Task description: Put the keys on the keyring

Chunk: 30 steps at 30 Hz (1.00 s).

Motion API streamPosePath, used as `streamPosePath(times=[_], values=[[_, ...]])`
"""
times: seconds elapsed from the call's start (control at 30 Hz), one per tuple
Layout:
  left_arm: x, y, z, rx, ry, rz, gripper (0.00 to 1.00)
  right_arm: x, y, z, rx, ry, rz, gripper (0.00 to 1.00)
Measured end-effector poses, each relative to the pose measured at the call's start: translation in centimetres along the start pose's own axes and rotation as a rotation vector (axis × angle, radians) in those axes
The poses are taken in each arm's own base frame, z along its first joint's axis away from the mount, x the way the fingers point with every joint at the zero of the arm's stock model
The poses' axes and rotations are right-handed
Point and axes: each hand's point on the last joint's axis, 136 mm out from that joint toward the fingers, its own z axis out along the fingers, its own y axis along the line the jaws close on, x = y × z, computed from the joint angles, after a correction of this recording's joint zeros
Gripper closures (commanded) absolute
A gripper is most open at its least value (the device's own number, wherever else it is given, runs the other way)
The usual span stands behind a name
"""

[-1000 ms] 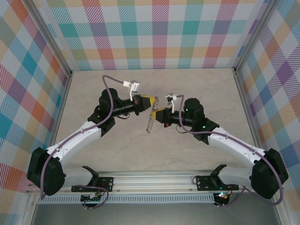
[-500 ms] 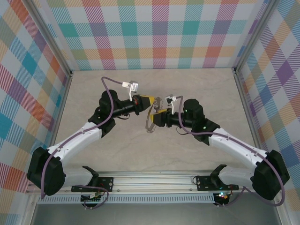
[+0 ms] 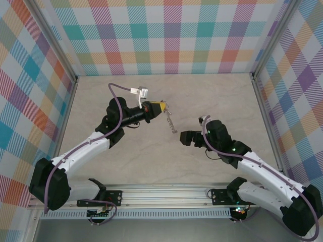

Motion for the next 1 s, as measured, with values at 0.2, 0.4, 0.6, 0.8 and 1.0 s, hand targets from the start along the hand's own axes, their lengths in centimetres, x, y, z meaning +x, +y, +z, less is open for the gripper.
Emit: streamPosePath(times=[0.2,0.4,0.6,0.8,1.0], values=[[-0.1,-0.2,-0.1,0.001,-0.005,-0.001,1.0,-2.7,-5.7,-0.4,0.439,-0.031,0.129,0.0],[-1.1,-1.5,-1.0,0.021,-0.033,0.021,1.0,-4.9,-8.2,-1.2,0.696,-0.051,0.182,0.0],[-1.7,-2.4,-1.6,0.035,-0.053,0.036,1.0,-5.5,-9.6,1.2,0.898,0.082,0.077,0.0],[-1.2,-2.2,-1.8,0.029,-0.045,0.033,1.0,-3.1,-11.4,4.0,1.007,0.235,0.004,0.0],[-0.8,-2.3,-3.1,0.009,-0.063,0.042,1.0,-2.5,-10.3,4.3,0.862,0.22,0.05,0.0]])
